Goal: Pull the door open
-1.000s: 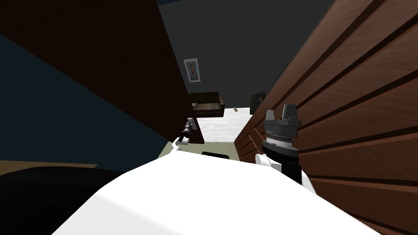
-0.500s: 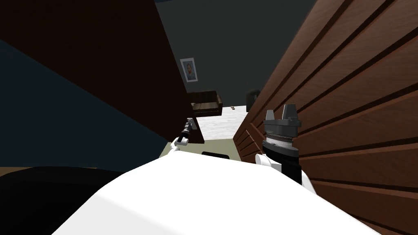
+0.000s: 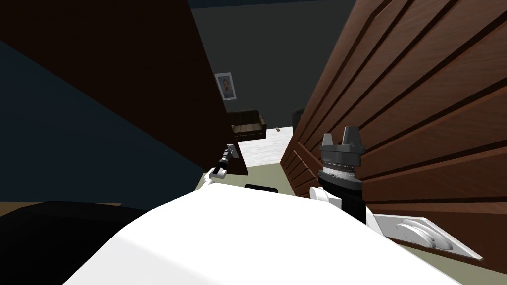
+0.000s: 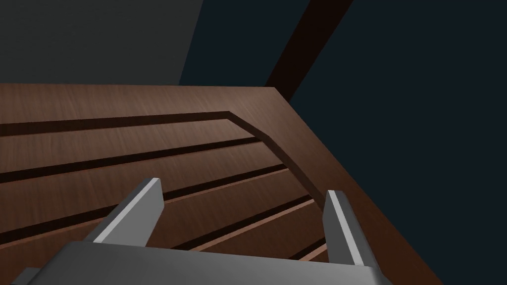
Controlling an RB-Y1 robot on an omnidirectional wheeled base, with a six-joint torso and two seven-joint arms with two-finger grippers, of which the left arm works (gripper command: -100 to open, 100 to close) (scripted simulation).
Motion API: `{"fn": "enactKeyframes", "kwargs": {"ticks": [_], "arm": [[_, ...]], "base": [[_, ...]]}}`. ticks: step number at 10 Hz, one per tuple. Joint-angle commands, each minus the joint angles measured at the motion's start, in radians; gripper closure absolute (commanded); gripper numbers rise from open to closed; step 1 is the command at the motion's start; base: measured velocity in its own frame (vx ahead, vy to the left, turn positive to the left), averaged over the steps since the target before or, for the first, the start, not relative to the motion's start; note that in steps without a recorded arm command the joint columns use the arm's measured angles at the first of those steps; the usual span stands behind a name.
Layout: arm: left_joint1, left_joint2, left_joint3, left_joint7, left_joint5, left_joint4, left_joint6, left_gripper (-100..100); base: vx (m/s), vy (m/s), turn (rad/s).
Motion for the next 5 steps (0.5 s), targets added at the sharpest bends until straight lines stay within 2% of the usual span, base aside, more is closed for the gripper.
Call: {"fn": "enactKeyframes", "kwargs": {"ticks": [1, 2, 4, 5], "arm": [[0.006, 0.022, -0.01, 0.019, 0.003, -0.001, -0.011, 100], [0.003, 0.012, -0.008, 0.01, 0.002, -0.002, -0.005, 100], [0.001, 0.018, -0.017, 0.026, -0.007, 0.006, -0.01, 100], [-0.003, 0.024, -0.023, 0.038, -0.014, 0.01, -0.015, 100]], "base": [[-0.234, 0.075, -0.141], [-0.114, 0.033, -0.049], [-0.185, 0.054, -0.112], [-0.192, 0.127, -0.137]]}}
